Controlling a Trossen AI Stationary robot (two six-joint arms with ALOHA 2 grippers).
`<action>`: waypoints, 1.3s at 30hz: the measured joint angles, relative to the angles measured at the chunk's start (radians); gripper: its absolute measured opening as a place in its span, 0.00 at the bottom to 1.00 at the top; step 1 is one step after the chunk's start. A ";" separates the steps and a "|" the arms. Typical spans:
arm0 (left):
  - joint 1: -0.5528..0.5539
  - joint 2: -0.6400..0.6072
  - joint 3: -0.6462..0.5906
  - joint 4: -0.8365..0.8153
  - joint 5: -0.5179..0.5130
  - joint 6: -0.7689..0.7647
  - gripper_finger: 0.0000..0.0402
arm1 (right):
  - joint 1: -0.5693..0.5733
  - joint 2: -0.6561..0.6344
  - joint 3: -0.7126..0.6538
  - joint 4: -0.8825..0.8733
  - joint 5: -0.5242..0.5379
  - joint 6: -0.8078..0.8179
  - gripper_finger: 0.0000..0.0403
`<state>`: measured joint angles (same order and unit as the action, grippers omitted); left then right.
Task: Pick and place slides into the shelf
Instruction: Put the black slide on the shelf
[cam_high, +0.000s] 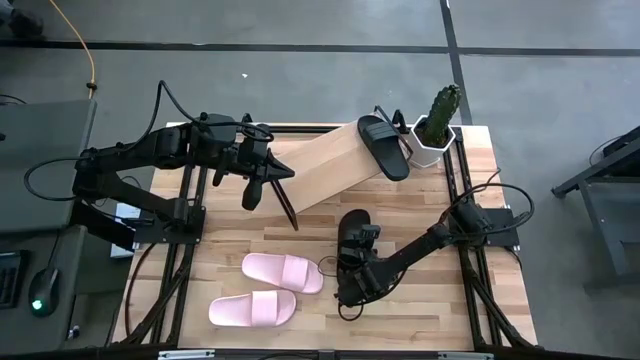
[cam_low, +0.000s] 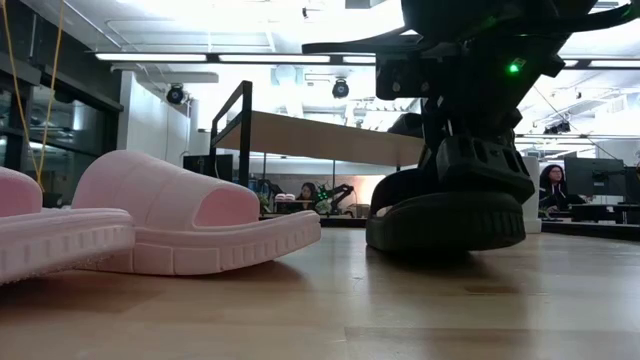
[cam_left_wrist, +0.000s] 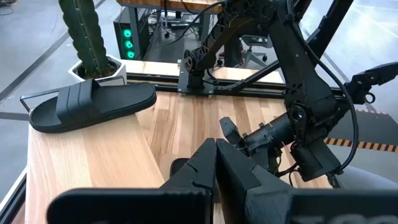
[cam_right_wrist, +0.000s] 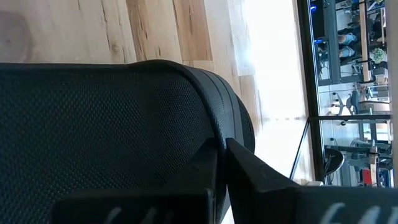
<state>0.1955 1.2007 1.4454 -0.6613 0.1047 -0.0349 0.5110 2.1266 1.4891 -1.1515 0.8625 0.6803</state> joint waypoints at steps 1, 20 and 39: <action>0.000 0.000 0.000 0.000 0.000 0.000 0.00 | 0.000 0.000 0.000 0.000 0.001 0.000 0.01; 0.000 0.000 0.000 0.000 0.000 0.000 0.00 | 0.109 -0.106 0.001 -0.091 0.134 0.018 0.00; 0.000 0.000 0.000 0.000 0.000 0.000 0.00 | 0.189 -0.213 0.001 -0.189 0.141 -0.086 0.00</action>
<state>0.1956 1.2007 1.4454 -0.6609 0.1047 -0.0345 0.6995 1.9132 1.4902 -1.3404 1.0032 0.5942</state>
